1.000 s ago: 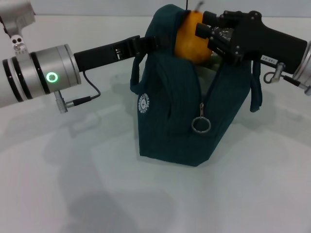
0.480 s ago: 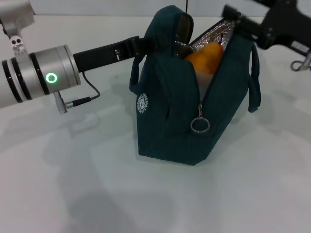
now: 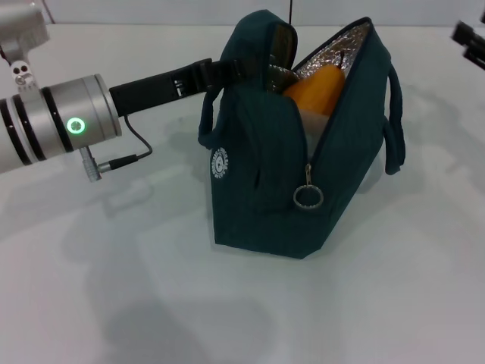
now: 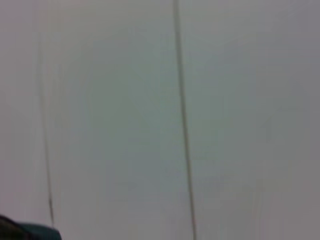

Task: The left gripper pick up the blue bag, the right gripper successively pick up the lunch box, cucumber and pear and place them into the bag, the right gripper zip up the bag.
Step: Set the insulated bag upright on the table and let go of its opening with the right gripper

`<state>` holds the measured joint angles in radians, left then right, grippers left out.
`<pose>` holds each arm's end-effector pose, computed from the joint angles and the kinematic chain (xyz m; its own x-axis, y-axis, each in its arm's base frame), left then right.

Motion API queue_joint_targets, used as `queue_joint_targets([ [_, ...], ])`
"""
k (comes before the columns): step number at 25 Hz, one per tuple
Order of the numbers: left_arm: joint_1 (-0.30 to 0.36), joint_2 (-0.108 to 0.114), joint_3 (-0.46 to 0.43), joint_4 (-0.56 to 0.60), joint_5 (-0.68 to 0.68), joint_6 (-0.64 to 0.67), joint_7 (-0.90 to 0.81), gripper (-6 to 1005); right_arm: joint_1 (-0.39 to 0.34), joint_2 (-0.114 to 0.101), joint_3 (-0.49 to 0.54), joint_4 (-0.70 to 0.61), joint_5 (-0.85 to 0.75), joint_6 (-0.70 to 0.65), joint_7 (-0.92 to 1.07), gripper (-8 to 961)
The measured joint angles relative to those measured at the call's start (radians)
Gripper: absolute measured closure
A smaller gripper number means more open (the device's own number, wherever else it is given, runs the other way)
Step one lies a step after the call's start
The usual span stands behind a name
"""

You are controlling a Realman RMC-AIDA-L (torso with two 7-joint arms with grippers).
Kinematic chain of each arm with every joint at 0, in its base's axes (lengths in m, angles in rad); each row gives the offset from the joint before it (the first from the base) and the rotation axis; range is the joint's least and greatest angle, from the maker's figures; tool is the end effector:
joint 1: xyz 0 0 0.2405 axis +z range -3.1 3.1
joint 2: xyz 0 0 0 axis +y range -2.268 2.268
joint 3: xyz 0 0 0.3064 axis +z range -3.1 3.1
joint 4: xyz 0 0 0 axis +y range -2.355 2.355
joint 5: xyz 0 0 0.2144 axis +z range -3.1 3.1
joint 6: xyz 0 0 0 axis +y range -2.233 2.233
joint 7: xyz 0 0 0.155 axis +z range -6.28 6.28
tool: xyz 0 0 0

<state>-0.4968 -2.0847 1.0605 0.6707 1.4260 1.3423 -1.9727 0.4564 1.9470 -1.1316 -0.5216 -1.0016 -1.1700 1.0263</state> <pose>-0.2475 0.3880 -0.0399 0.2568 0.6715 0.6951 0.7803 -0.5684 0.2608 0.3117 0.4153 0.0338 0.6735 -0.0171 -0.7390 -0.5766 -0.6376 -0.5108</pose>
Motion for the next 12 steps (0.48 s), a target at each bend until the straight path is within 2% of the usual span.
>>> queue_joint_targets([
  [5, 0.007, -0.001, -0.001, 0.006, -0.003, 0.006, 0.000, 944, -0.009, -0.003, -0.009, 0.035, -0.028, 0.002, 0.034, 355],
  [7, 0.006, -0.001, -0.001, 0.006, -0.004, 0.012, 0.000, 944, 0.003, 0.006, -0.010, 0.039, -0.067, 0.009, 0.039, 355],
  [12, 0.004, -0.002, 0.001, 0.007, -0.004, 0.022, 0.000, 944, 0.046, 0.048, -0.010, 0.042, -0.160, 0.067, 0.039, 355],
])
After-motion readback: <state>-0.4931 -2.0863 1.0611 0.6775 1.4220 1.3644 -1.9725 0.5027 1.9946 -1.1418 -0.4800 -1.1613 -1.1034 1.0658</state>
